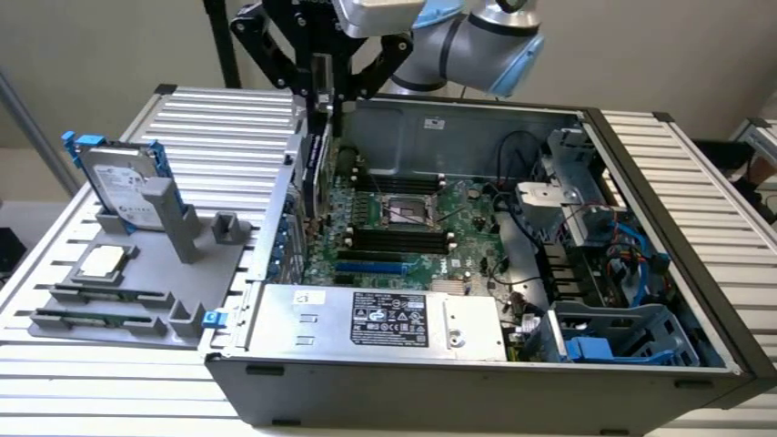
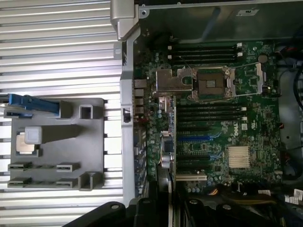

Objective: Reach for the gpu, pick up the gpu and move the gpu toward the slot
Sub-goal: 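Pick up the gpu and move the gpu toward the slot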

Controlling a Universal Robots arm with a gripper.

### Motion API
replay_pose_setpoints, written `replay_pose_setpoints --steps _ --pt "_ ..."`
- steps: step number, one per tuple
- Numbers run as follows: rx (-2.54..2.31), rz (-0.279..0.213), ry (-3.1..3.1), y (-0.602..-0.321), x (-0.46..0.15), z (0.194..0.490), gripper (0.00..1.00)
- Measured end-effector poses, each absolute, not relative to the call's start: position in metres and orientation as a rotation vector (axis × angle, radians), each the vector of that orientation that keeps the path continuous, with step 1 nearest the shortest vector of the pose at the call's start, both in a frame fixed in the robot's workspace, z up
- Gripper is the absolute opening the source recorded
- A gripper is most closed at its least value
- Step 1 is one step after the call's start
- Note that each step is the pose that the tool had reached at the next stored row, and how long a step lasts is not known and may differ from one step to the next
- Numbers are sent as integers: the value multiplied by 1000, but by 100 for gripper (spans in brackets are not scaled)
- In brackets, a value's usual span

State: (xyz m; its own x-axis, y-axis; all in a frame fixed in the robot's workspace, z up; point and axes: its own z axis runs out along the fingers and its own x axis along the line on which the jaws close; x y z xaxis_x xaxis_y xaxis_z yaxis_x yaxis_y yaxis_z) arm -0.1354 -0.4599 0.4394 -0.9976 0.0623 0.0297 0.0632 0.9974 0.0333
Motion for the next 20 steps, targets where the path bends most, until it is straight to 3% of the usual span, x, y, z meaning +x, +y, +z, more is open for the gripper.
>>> replay_pose_setpoints --steps 20 --pt "-94 -53 -3111 -436 -63 433 26"
